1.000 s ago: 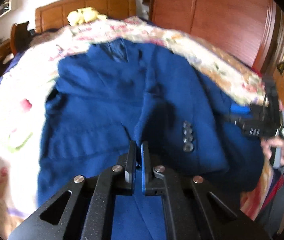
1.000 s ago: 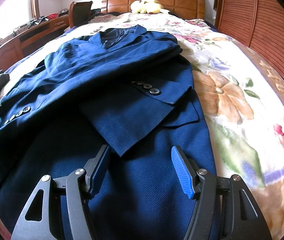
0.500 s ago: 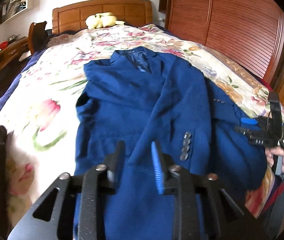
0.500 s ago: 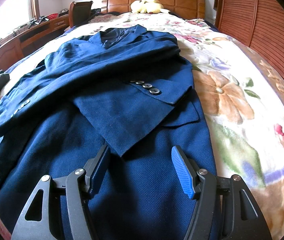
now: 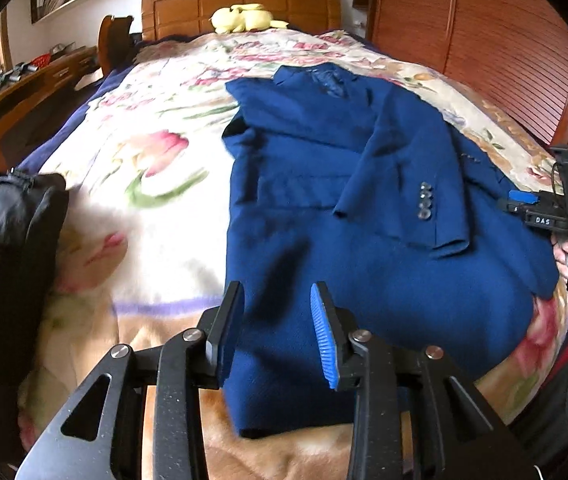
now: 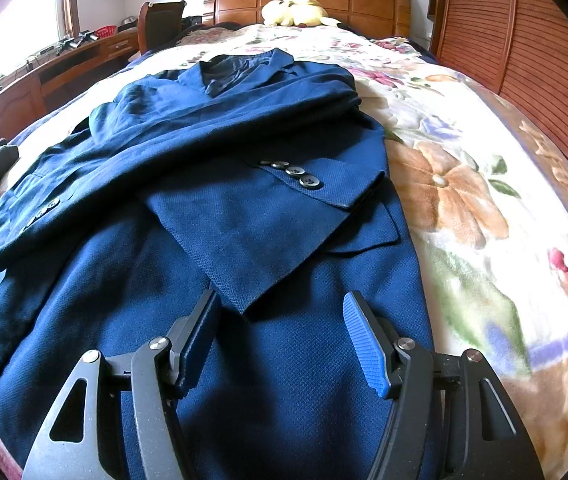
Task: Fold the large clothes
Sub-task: 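Move both tools to the jacket's hem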
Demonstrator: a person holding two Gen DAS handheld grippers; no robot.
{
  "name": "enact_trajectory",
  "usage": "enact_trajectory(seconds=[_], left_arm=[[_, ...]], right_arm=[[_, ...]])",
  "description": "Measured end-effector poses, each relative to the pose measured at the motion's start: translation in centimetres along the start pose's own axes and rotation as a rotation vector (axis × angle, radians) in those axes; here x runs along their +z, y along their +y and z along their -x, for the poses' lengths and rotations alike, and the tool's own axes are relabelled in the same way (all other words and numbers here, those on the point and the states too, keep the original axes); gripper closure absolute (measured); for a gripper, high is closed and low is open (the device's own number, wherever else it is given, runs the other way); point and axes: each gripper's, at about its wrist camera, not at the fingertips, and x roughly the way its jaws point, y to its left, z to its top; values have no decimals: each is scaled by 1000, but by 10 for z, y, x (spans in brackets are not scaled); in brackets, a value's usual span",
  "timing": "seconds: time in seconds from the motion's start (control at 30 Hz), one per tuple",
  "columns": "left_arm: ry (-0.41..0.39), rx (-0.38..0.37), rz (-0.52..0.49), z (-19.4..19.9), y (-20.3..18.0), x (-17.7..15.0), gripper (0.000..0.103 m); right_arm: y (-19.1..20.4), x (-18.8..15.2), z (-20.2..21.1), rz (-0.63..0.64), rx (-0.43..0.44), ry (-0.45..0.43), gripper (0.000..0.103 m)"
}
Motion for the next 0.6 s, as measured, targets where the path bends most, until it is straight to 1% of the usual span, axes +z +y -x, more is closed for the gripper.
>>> enact_trajectory(seconds=[0.17, 0.27, 0.37, 0.6], left_arm=[[33, 26, 0, -11, 8, -11, 67], [45, 38, 21, -17, 17, -18, 67], [53, 25, 43, -19, 22, -22, 67], [50, 22, 51, -15, 24, -29, 67]], right_arm=[[0, 0, 0, 1, -1, 0, 37], [1, 0, 0, 3, -3, -1, 37], [1, 0, 0, 4, -3, -1, 37], [1, 0, 0, 4, -3, 0, 37]])
